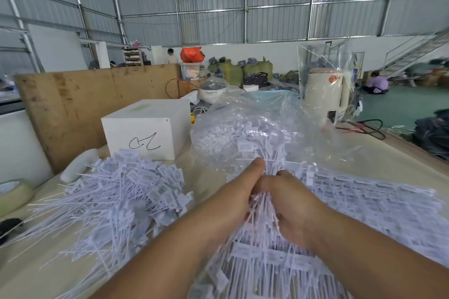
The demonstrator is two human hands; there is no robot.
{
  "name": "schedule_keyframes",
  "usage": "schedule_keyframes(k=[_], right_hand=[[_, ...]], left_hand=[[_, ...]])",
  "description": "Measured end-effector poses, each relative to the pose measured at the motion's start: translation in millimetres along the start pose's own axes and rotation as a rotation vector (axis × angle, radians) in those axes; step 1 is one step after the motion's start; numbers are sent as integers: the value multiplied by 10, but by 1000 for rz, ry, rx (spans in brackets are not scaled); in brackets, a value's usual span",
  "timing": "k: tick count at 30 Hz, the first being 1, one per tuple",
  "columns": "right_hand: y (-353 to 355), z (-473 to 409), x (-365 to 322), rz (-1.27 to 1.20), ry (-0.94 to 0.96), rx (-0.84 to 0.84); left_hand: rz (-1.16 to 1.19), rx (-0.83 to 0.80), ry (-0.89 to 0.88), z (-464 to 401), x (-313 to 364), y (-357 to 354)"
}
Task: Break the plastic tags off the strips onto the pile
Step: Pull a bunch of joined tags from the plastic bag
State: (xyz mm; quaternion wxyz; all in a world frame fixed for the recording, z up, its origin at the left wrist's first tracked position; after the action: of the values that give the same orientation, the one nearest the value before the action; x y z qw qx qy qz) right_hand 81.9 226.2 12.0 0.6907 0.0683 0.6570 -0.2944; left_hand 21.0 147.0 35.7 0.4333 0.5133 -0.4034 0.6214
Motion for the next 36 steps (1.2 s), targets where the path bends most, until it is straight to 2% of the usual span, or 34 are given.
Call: schedule_keyframes(k=[2, 3, 5, 6, 7, 10, 14, 17, 23, 25, 29, 33, 35, 36], right_hand=[[73, 33, -70, 52, 37, 8], [98, 66, -110, 49, 30, 36], [193, 95, -135, 62, -5, 90], [233, 118, -144, 68, -15, 100], [259, 137, -148, 65, -23, 96], [304, 187, -147, 111, -46, 52], [368, 204, -130, 143, -63, 52], [424, 205, -98, 144, -73, 65], [436, 132, -38, 292, -164, 11], [380, 114, -69, 336, -175, -50], [314, 18, -181, 477, -144, -27], [259, -104, -292, 349, -104, 1], [246, -111, -313, 361, -104, -51], [243, -90, -308, 373, -125, -93]], left_hand=[[-513, 143, -21, 20, -32, 253], [-745, 289, -112, -16, -20, 408], [-1011, 606, -316, -105, 71, 625], [-1133, 699, -348, -171, 122, 682], [-1272, 733, -330, -259, 150, 730], [-1695, 697, -115, -593, 111, 797], [-1966, 691, -129, -878, 139, 792], [-1945, 677, -160, -963, 258, 829], [-1318, 782, -483, -881, 515, 804], [-1337, 799, -563, -789, 574, 748], [-1535, 748, -749, -584, 508, 610], [-1627, 787, -936, -418, 295, 599], [-1528, 745, -871, -390, 272, 698], [-1434, 736, -773, -382, 275, 767]])
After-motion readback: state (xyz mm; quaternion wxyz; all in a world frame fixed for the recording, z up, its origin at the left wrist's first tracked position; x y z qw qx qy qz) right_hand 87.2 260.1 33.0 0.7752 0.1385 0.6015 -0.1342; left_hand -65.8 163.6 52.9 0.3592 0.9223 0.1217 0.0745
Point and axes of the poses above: each hand's wrist, its own z-axis away from the middle knuckle, its own y-axis out of the back of the hand, x = y × z, the point moved 1 cm from there along -z, towards the middle knuckle, and after that the axes turned 7 degrees about -x, right-handed, at the moved point
